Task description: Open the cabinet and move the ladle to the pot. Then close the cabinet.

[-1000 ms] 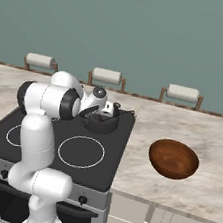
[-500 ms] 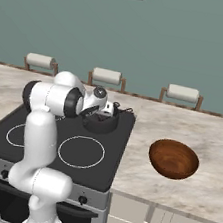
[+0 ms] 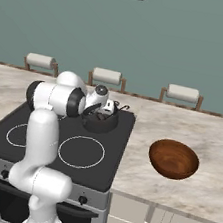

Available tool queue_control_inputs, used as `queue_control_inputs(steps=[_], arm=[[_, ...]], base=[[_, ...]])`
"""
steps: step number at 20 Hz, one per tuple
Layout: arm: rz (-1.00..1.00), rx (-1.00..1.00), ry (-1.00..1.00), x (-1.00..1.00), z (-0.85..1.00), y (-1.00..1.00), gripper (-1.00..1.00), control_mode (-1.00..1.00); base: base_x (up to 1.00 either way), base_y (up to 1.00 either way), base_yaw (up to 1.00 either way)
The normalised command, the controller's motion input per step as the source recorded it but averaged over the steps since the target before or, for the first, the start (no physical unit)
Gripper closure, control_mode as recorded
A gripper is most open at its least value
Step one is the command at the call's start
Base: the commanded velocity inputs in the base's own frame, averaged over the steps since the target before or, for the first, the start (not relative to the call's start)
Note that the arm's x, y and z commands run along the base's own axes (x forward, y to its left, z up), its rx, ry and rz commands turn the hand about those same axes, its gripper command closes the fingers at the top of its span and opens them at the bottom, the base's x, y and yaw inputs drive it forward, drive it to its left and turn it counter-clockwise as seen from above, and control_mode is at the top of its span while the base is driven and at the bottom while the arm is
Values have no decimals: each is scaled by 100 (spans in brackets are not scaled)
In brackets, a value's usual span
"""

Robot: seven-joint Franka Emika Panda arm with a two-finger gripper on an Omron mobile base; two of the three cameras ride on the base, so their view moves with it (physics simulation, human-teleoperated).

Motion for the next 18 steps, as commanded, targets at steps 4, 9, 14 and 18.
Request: queue_control_inputs(steps=[4, 9, 14, 18], arm=[[0, 1, 0, 0, -3, -6, -100, -100], [0, 0, 0, 0, 5, -1, -100, -100], [0, 1, 0, 0, 39, 0, -100, -100], [0, 0, 0, 0, 52, 0, -100, -100]], base=[[0, 0, 0], [0, 0, 0], [0, 0, 0], [0, 0, 0]])
